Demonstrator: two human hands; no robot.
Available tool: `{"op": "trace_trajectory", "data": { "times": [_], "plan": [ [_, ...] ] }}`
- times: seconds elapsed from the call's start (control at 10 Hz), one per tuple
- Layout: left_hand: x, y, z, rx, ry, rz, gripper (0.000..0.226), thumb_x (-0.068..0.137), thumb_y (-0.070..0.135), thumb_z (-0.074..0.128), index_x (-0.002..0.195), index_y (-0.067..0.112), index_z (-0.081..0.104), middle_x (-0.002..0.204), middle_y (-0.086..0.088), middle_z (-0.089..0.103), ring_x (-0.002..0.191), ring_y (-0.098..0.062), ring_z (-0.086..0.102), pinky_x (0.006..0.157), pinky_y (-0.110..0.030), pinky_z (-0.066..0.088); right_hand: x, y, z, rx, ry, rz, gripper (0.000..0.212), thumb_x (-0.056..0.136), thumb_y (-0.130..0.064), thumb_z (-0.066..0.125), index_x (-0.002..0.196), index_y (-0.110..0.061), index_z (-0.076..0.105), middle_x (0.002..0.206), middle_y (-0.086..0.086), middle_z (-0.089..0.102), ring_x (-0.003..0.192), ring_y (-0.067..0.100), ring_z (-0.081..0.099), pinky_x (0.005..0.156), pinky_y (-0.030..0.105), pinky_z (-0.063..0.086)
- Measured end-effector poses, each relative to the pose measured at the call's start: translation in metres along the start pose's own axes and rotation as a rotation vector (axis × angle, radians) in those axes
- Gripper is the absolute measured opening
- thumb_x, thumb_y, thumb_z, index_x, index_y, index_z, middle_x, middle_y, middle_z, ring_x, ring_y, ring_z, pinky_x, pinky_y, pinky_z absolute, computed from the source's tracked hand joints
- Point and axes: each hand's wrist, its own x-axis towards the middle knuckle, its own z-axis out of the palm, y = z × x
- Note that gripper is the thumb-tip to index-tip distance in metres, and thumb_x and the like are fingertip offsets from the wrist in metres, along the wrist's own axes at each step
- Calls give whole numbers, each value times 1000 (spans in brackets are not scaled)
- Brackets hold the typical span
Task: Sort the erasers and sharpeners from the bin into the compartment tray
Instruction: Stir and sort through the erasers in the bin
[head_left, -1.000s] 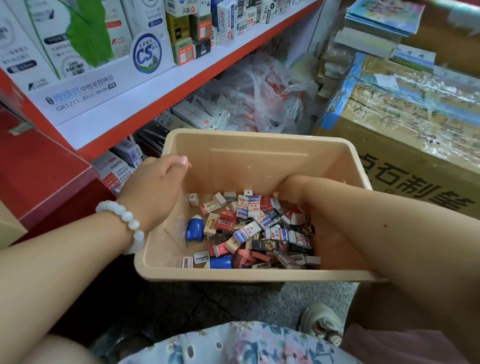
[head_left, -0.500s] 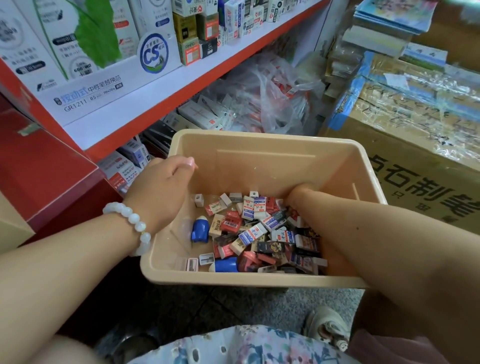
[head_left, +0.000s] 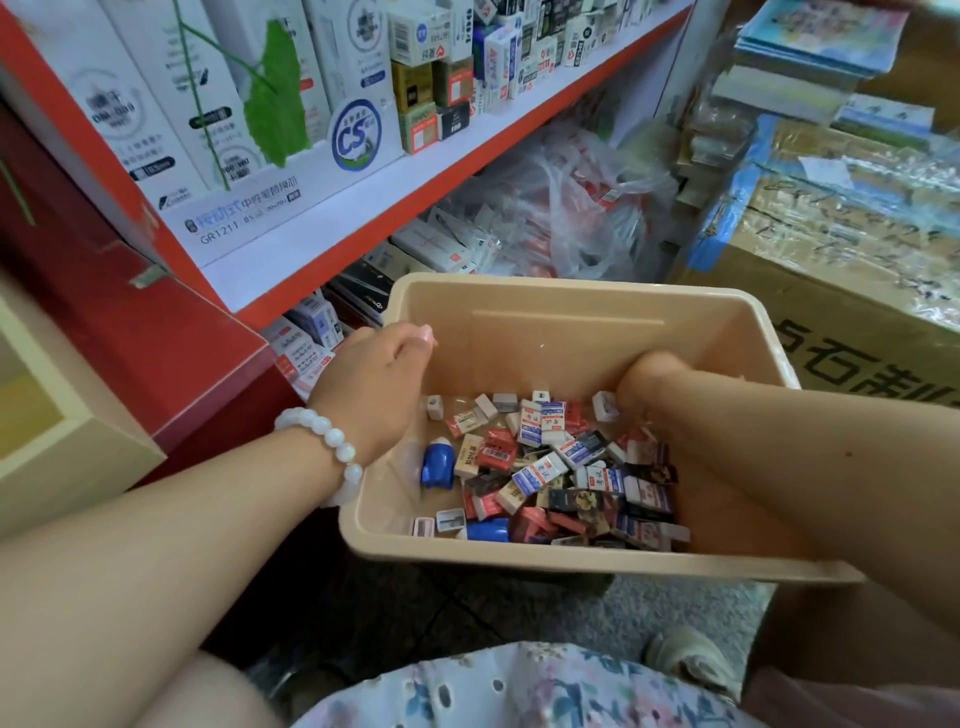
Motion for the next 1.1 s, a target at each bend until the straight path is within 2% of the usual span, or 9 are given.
{"op": "trace_trajectory", "data": {
  "times": [0.1, 0.2, 0.3, 0.4, 0.5, 0.6, 0.7, 1.0, 1.1],
  "plan": [
    [1, 1, 0, -2, -4, -1, 37, 99, 39, 31, 111, 26, 63, 120, -6, 54, 108, -19, 48, 87, -29, 32, -4, -7, -4, -23, -20, -33, 12, 88, -23, 59, 94, -12, 63, 106, 4, 62, 97, 23, 59, 88, 32, 47],
    [0, 3, -1, 0, -2, -3, 38, 100, 38, 31, 112, 24, 64, 119, -7, 53, 108, -19, 47, 86, -28, 30, -2, -44, -8, 231, -70, -146, 27, 99, -21, 40, 77, -10, 50, 71, 3, 49, 66, 18, 48, 68, 27, 46],
    [-2, 4, -2, 1, -3, -7, 37, 99, 39, 30, 115, 28, 62, 122, -5, 51, 109, -18, 47, 88, -28, 31, -1, -78, -15, 328, 52, -268, 26, 97, -21, 48, 73, -11, 53, 65, -1, 48, 49, 11, 42, 36, 13, 36],
    [-2, 4, -2, -6, -1, -16, 38, 100, 39, 30, 117, 28, 62, 123, -5, 50, 107, -16, 46, 88, -27, 30, 4, -94, -15, 470, 97, -240, 18, 98, -14, 47, 108, -10, 61, 107, 2, 62, 90, 18, 62, 70, 16, 52],
    [-2, 5, -2, 0, -4, -14, 39, 100, 39, 30, 120, 28, 61, 122, -4, 49, 105, -15, 45, 86, -26, 28, 19, -96, 8, 503, 218, -216, 31, 94, -15, 53, 124, -11, 58, 129, 6, 57, 117, 27, 55, 95, 36, 48],
    [-1, 6, -2, 1, -10, -6, 38, 100, 38, 30, 119, 26, 61, 118, -4, 49, 103, -16, 45, 84, -25, 28, 30, -97, 16, 516, 289, -182, 23, 89, -25, 58, 107, -13, 65, 110, 7, 65, 90, 24, 59, 79, 32, 49],
    [1, 5, -2, -13, -8, -7, 38, 100, 38, 30, 115, 25, 62, 116, -5, 50, 105, -18, 48, 85, -26, 30, 37, -98, 24, 616, 349, -125, 13, 87, -24, 62, 96, -15, 65, 97, 6, 65, 84, 24, 61, 74, 32, 50],
    [-1, 7, -3, -3, -17, -15, 38, 100, 39, 29, 117, 25, 61, 115, -4, 49, 104, -17, 47, 84, -28, 31, 35, -105, 30, 609, 430, -103, 6, 88, -19, 57, 83, -16, 60, 88, 4, 62, 77, 23, 57, 67, 33, 48],
    [-1, 7, -2, 0, -25, -20, 39, 100, 38, 28, 116, 25, 61, 117, -4, 49, 102, -16, 46, 84, -27, 30, 35, -105, 28, 656, 424, -159, 11, 85, -23, 62, 92, -18, 69, 94, 2, 67, 85, 24, 63, 76, 36, 55]
  ]
}}
